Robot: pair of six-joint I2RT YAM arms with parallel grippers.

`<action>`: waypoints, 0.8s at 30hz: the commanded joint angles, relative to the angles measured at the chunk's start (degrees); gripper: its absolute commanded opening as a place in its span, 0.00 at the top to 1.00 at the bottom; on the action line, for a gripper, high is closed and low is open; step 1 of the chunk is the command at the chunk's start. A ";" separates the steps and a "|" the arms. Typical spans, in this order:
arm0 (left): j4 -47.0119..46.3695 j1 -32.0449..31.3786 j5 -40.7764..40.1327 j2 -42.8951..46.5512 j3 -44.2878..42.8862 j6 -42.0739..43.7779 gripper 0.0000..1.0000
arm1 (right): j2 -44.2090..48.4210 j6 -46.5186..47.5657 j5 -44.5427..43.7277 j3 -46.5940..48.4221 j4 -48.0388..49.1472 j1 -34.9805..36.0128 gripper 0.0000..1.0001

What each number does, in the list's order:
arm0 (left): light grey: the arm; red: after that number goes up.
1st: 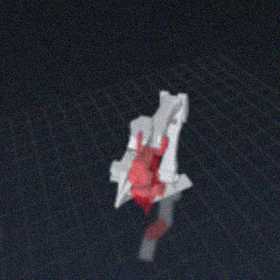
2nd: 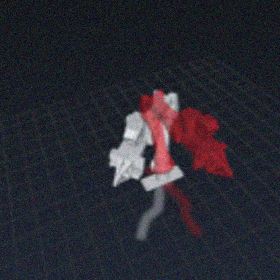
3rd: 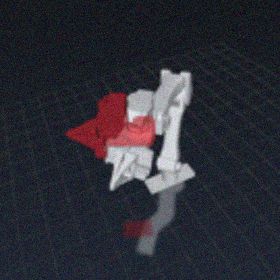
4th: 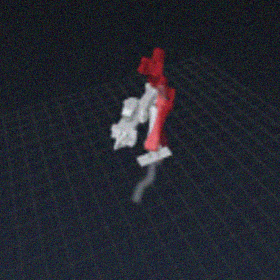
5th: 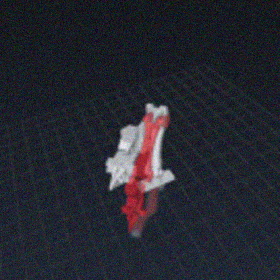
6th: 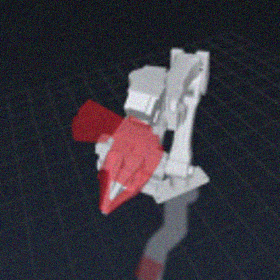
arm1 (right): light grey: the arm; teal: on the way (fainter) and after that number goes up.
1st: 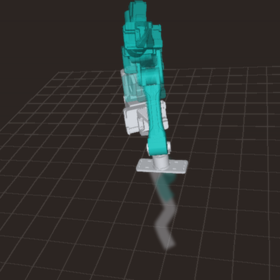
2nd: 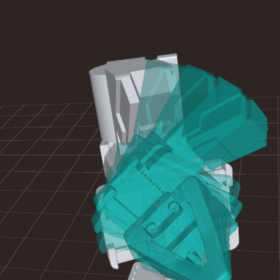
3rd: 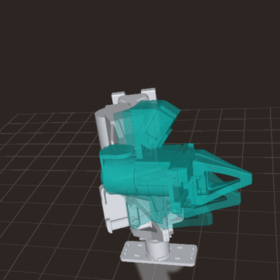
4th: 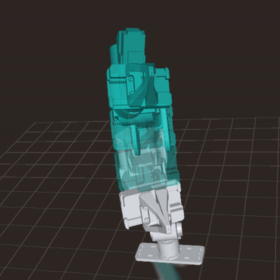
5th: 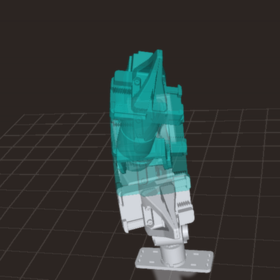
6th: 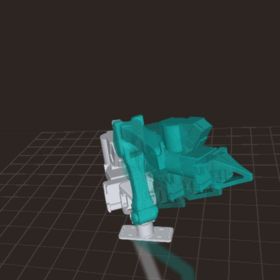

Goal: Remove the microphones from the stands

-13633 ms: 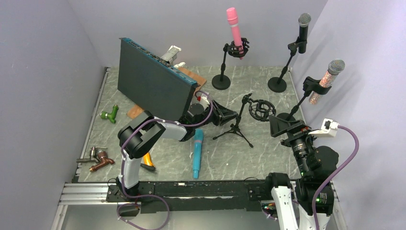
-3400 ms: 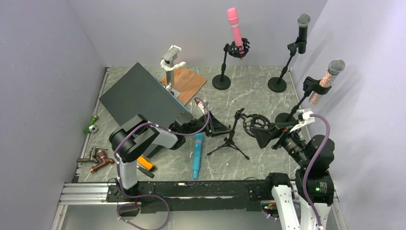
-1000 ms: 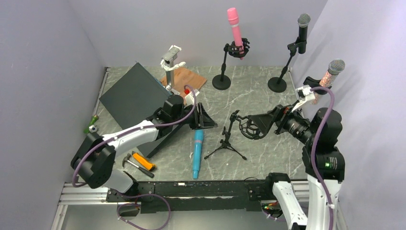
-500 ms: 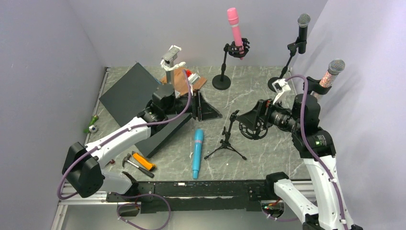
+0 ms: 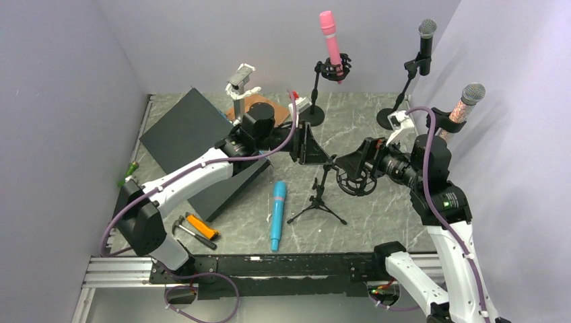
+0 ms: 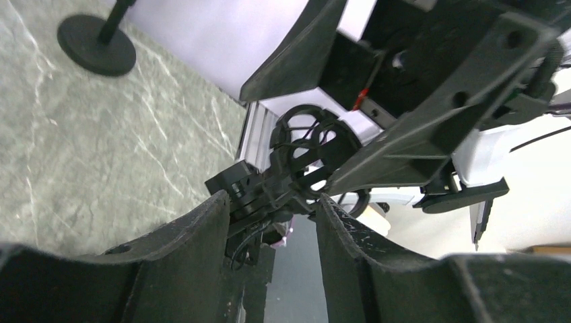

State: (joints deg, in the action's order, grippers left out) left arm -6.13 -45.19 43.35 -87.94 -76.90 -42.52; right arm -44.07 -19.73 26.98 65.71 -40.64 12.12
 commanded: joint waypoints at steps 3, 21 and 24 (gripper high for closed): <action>3.17 -1.12 1.60 -1.77 -2.51 3.19 0.48 | 1.82 0.03 -2.30 -0.18 2.29 0.28 0.00; 11.60 -1.45 -2.81 1.85 4.65 10.10 0.65 | 1.66 -0.41 -0.18 -5.55 2.58 0.27 0.04; 11.95 -1.17 -1.16 3.86 3.71 9.75 0.51 | 1.07 -0.36 0.99 -5.86 3.00 0.40 0.11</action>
State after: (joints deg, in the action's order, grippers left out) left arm 0.99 -46.15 40.91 -86.72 -73.58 -35.59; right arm -41.91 -19.92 26.11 60.86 -39.48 12.16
